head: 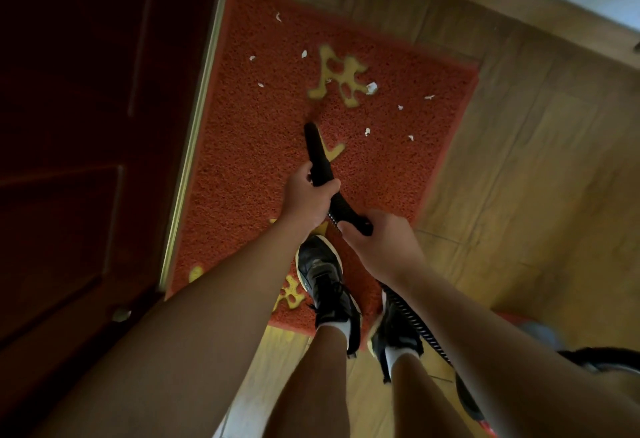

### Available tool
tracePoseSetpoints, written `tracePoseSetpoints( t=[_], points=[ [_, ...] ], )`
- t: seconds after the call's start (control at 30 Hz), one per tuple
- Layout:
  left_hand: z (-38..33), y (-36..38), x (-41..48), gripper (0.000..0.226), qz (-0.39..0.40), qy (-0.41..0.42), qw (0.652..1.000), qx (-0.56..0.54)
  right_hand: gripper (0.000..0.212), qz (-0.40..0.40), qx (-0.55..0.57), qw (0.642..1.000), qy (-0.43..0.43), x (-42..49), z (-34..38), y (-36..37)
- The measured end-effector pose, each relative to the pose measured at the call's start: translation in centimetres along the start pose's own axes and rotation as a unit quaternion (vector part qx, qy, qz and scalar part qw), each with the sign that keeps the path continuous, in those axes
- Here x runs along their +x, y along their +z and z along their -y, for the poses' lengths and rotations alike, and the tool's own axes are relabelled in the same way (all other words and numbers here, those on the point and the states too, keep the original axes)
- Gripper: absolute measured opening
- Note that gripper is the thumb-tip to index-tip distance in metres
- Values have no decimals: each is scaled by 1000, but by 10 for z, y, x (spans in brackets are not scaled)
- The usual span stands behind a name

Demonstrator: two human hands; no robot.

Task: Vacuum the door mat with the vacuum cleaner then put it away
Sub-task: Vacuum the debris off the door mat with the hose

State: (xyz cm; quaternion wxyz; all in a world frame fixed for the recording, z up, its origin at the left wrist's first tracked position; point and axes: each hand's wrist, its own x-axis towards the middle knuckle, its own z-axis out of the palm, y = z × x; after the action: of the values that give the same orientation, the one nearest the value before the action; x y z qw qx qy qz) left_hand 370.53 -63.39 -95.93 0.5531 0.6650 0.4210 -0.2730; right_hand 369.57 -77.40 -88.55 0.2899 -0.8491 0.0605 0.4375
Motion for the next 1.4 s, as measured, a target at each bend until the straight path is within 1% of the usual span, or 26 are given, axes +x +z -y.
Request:
tracePoseSetpoints(
  t=[0.2, 0.3, 0.4, 0.53, 0.67, 0.8, 0.87, 1.0, 1.2, 1.4],
  points=[
    [1, 16, -6, 31, 16, 7, 1000, 9, 39, -3, 12, 1000, 9, -4, -17, -4],
    [-2, 22, -9, 35, 23, 6, 1000, 18, 39, -5, 16, 1000, 2, -5, -24, -8],
    [-4, 30, -10, 28, 17, 7, 999, 32, 41, -7, 17, 1000, 0, -4, -31, -12],
    [-10, 41, -14, 32, 19, 9, 999, 34, 42, -16, 27, 1000, 5, -5, -41, -19],
    [-13, 51, -18, 33, 2, 12, 999, 37, 40, -16, 41, 999, 18, -7, -48, -25],
    [-15, 62, -23, 26, 2, 13, 999, 39, 39, -11, 43, 999, 21, -11, -57, -32],
    [-14, 69, -24, 28, 7, 8, 999, 41, 39, -9, 42, 999, 21, -13, -63, -36],
    [-12, 81, -29, 44, 15, 2, 998, 65, 38, -5, 45, 999, 26, -17, -73, -43],
    [-9, 99, -34, 54, 16, -7, 996, 91, 38, 0, 36, 999, 37, -21, -91, -49],
    [-8, 115, -37, 50, 20, -1, 994, 103, 37, 3, 45, 998, 36, -22, -109, -54]
  ],
)
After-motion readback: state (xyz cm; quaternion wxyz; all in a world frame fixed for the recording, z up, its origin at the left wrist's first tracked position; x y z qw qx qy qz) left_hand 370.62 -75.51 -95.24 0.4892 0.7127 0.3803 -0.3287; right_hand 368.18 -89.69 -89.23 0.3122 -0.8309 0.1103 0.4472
